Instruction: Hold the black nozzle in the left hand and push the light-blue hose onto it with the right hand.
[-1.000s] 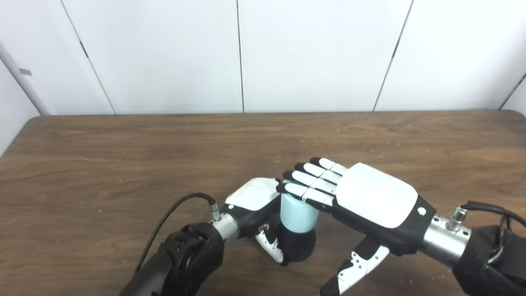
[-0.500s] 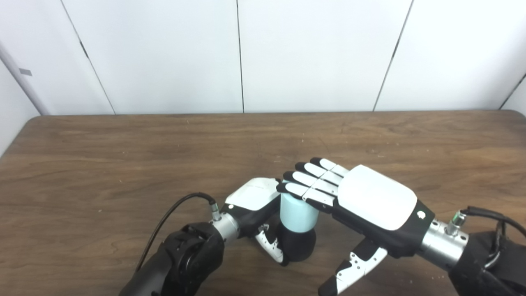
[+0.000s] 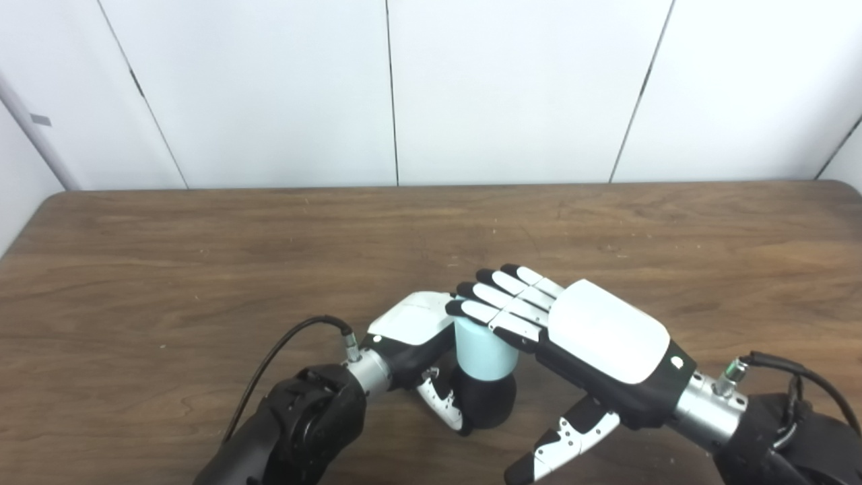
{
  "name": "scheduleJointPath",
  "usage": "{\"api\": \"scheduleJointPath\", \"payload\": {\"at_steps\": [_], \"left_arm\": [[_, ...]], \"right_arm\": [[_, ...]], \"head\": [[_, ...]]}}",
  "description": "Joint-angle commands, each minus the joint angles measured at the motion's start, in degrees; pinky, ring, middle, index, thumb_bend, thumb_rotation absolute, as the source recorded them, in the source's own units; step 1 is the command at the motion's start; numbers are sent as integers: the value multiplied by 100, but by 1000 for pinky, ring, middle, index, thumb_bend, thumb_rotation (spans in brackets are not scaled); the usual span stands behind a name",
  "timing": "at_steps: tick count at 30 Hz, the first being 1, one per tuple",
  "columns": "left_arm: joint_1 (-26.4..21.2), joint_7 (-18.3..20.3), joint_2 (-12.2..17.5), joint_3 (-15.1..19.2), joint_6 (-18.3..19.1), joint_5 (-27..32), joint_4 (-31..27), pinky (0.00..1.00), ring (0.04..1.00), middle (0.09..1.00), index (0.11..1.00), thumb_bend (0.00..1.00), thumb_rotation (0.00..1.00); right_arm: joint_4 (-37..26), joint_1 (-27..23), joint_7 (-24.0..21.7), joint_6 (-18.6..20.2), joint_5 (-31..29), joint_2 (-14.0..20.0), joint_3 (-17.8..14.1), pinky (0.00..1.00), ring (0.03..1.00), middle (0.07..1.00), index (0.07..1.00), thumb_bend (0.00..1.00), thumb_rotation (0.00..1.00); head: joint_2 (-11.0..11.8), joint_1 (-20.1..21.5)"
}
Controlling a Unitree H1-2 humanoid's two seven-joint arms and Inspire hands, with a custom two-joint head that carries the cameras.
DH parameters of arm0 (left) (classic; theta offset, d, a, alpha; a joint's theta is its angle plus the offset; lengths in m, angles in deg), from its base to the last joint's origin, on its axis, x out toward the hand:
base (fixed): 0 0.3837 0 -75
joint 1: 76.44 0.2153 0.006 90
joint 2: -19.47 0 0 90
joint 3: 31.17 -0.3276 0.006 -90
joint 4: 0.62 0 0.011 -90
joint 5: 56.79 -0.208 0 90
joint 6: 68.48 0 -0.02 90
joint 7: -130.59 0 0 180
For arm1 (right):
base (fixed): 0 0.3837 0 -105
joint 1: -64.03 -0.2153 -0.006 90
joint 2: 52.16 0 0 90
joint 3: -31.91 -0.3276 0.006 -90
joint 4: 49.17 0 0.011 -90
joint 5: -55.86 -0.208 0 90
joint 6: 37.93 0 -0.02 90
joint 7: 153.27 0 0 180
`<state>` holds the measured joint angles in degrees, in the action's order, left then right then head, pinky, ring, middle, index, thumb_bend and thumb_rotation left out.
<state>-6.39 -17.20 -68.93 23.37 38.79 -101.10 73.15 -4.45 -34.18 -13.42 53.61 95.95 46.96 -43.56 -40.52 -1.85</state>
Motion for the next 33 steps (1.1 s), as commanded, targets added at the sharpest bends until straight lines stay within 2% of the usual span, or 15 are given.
{"api": "scheduleJointPath", "payload": {"at_steps": [1, 16, 29, 33], "left_arm": [[288, 744, 166, -297, 193, 77, 316, 1000, 777, 544, 435, 513, 0], [339, 705, 164, -267, 224, 117, 271, 1000, 778, 546, 435, 512, 0], [373, 707, 227, -238, 231, 191, 196, 1000, 770, 542, 438, 513, 0], [356, 731, 220, -247, 263, 181, 205, 1000, 773, 542, 437, 513, 0]], "right_arm": [[195, 155, -338, -40, -13, 191, 190, 1000, 979, 948, 942, 611, 843], [303, 344, -255, 28, -20, 341, 373, 993, 974, 954, 942, 609, 844], [308, 435, -148, 157, -8, 389, 359, 991, 975, 957, 946, 611, 843], [366, 505, -48, 80, 13, 395, 364, 989, 975, 957, 947, 611, 843]], "head": [[-8, -6], [-27, -7], [-57, -57], [-67, -62]]}}
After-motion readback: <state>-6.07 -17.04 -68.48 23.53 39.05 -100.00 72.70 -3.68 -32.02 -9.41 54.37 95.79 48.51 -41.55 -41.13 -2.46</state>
